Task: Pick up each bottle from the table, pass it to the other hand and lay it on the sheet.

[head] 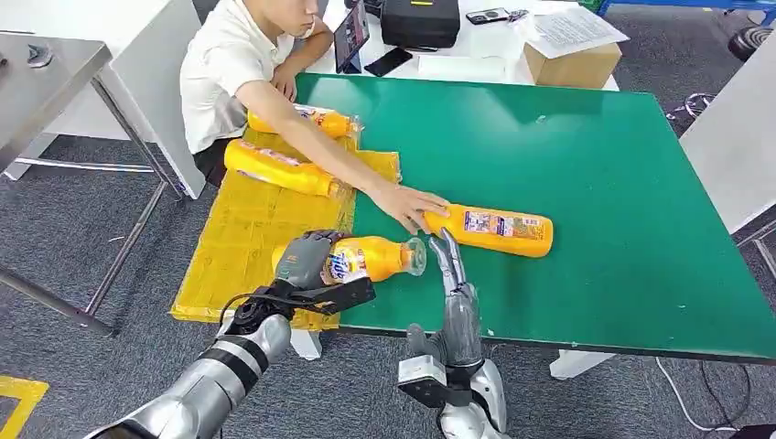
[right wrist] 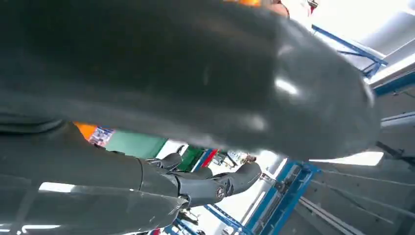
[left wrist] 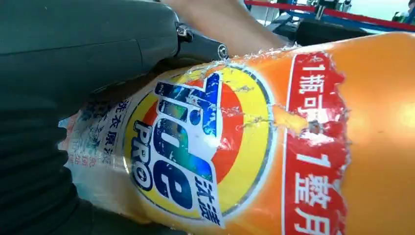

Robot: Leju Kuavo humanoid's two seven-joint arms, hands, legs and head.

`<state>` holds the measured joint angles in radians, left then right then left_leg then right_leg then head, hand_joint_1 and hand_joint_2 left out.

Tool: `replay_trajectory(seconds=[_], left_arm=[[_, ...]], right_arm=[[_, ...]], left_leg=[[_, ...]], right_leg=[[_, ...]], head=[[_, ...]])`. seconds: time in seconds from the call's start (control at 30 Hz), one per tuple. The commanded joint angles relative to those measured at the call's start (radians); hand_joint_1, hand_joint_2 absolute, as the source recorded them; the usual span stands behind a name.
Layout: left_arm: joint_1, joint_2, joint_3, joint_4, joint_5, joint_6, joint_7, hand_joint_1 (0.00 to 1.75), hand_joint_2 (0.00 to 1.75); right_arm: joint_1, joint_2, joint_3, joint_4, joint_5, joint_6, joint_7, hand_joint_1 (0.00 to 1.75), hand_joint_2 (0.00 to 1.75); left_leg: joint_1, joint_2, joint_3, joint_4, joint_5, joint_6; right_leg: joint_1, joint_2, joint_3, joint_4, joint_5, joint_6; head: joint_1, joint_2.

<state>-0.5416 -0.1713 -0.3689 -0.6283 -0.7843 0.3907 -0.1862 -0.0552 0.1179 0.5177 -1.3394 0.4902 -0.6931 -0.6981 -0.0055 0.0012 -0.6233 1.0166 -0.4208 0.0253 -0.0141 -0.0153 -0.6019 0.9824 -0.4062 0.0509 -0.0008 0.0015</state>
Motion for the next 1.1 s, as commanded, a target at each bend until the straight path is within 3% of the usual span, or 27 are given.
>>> replay_trajectory(seconds=[0.03, 0.17, 0.73, 1.1], left_arm=[[-0.042, -0.016, 0.007, 0.107, 0.084, -0.102, -0.049, 0.00, 1.75], [-0.025, -0.012, -0.017, 0.052, 0.127, -0.193, -0.082, 0.00, 1.75], [0.005, 0.009, -0.083, -0.015, 0.091, -0.156, -0.057, 0.00, 1.75], [0.062, 0.002, -0.105, -0.139, 0.105, -0.108, -0.112, 0.00, 1.75]], right_arm=[[-0.052, -0.046, 0.068, 0.086, -0.045, -0.005, 0.000, 0.00, 0.00], [-0.054, -0.051, 0.073, 0.084, -0.056, -0.005, 0.000, 0.00, 0.00], [-0.050, -0.052, 0.081, 0.079, -0.065, -0.005, 0.000, 0.00, 0.00], [-0.040, -0.057, 0.080, 0.082, -0.060, -0.005, 0.000, 0.00, 0.00]], left_leg=[[0.001, 0.001, 0.004, -0.001, -0.001, -0.001], [0.001, 0.001, 0.003, -0.001, -0.001, -0.001], [0.001, 0.002, 0.005, -0.001, -0.002, -0.002], [0.001, 0.001, 0.005, -0.001, -0.002, -0.002]], right_leg=[[0.001, 0.002, 0.004, -0.002, -0.001, -0.001], [0.000, 0.002, 0.003, -0.001, -0.001, -0.001], [0.001, 0.003, 0.004, -0.001, -0.001, -0.002], [0.001, 0.003, 0.004, -0.001, -0.001, -0.002]], head=[[0.000, 0.000], [0.000, 0.000], [0.000, 0.000], [0.000, 0.000]])
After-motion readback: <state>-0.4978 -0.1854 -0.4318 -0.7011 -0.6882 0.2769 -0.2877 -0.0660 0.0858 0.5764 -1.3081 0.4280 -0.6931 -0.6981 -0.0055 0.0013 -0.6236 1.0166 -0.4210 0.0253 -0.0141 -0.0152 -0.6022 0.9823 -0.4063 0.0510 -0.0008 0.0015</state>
